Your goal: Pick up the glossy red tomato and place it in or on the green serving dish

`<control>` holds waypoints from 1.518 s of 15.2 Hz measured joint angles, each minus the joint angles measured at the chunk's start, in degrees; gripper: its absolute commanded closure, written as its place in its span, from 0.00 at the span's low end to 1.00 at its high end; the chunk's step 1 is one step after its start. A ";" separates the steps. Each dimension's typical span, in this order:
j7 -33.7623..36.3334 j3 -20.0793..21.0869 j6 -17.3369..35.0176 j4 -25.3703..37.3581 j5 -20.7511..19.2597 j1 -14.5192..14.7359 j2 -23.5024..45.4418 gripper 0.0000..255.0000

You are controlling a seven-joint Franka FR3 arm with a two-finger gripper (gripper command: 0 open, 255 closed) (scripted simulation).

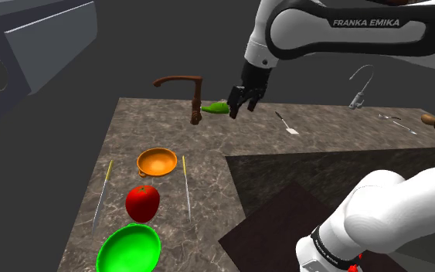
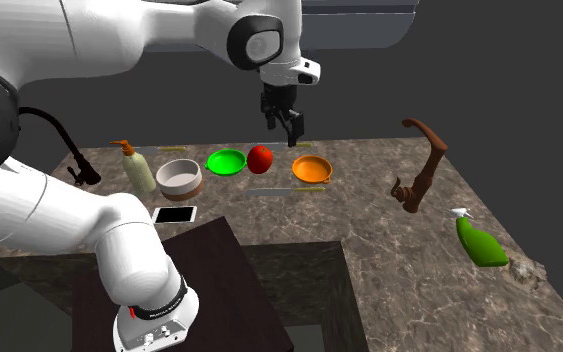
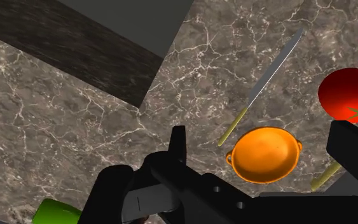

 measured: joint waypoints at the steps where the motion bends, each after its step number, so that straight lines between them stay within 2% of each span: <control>1: 0.73 0.64 0.58 0.64 0.22 0.24 1.81 0.00; 10: 9.11 7.02 4.24 8.54 1.33 3.22 18.58 0.00; 16: 14.24 9.80 5.01 17.27 0.21 5.48 31.56 0.00; 23: 20.01 11.64 4.10 29.76 -1.69 9.62 47.14 0.00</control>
